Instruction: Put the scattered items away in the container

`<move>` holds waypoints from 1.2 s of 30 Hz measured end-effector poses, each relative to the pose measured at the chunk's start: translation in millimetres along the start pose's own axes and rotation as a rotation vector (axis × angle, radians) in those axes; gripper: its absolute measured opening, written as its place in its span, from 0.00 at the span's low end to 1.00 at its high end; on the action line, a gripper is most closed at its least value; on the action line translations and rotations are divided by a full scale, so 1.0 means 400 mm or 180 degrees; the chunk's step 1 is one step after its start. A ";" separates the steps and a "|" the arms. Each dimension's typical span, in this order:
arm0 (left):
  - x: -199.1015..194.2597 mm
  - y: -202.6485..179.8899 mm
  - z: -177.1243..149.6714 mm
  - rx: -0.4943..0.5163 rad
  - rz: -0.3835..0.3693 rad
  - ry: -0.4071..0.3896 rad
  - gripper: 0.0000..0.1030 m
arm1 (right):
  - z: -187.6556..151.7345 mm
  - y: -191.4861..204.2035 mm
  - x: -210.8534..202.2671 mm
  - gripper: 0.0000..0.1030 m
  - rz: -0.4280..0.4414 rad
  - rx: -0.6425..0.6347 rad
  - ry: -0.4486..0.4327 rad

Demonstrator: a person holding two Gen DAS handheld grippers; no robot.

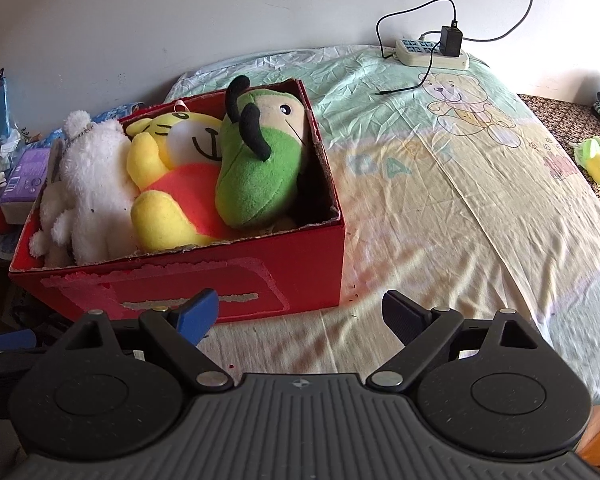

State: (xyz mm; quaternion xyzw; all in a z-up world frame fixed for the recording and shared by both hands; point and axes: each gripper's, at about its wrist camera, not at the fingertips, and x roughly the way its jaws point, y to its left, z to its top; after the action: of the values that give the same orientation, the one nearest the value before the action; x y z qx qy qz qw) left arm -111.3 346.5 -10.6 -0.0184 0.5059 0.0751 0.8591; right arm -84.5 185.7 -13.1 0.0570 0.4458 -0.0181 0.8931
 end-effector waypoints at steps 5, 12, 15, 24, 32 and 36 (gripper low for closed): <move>0.015 -0.011 0.000 0.0037 -0.0051 0.0090 0.99 | -0.002 -0.012 0.007 0.88 0.0025 0.0055 0.0063; 0.034 -0.058 0.001 0.0195 -0.0198 0.0222 0.99 | -0.006 -0.065 0.013 0.88 -0.0095 0.0266 0.0123; 0.039 -0.091 0.001 0.0313 -0.0259 0.0238 0.99 | -0.015 -0.094 0.021 0.88 -0.0145 0.0379 0.0199; 0.049 -0.195 -0.005 0.0713 -0.0375 0.0236 0.99 | -0.039 -0.178 0.018 0.88 -0.0341 0.0669 0.0230; 0.047 -0.239 -0.009 0.0841 -0.0389 0.0230 0.99 | -0.041 -0.217 0.024 0.88 -0.0391 0.0764 0.0249; 0.048 -0.222 -0.005 0.0757 -0.0341 0.0229 0.99 | -0.034 -0.201 0.033 0.88 -0.0335 0.0656 0.0255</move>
State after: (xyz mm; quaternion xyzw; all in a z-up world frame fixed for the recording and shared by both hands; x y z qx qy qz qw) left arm -90.6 260.9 -32.3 0.0540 0.5400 -0.0321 0.8393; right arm -94.3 107.7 -38.6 0.1257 0.4793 -0.1084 0.8618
